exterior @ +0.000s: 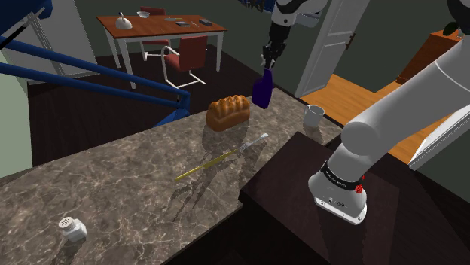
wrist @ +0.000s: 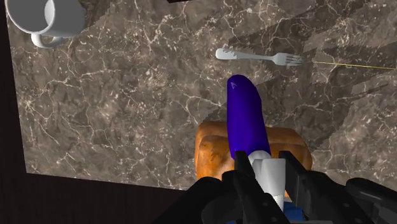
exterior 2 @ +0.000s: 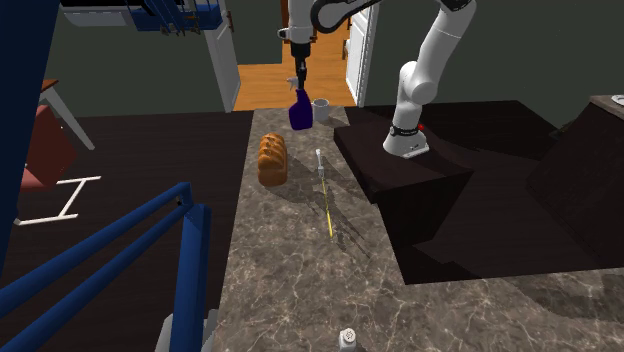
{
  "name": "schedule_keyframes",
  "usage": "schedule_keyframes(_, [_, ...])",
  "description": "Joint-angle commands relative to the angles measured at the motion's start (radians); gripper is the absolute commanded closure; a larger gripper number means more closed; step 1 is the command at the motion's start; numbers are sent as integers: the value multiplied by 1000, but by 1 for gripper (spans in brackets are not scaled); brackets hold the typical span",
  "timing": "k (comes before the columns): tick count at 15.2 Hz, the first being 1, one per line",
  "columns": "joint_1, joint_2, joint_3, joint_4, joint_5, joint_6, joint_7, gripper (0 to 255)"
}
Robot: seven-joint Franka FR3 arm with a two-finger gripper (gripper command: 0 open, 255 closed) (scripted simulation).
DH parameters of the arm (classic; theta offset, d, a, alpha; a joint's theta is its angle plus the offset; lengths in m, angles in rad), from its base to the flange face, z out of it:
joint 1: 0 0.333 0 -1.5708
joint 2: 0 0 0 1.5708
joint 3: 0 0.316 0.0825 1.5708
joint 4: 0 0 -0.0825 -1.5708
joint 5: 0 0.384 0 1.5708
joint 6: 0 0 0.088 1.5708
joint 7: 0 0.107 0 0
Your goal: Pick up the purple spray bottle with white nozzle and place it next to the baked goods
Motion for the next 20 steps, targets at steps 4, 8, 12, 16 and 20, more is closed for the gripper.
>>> schedule_keyframes(4, [0,18,0,-51,0,70,-2,255])
schedule_keyframes(8, [0,37,0,-88,0,126,-2,255])
schedule_keyframes(12, [0,60,0,-122,0,182,-2,255])
schedule_keyframes(16, [0,87,1,-152,-1,239,-1,255])
schedule_keyframes(20, [0,117,1,-179,-1,297,-1,255])
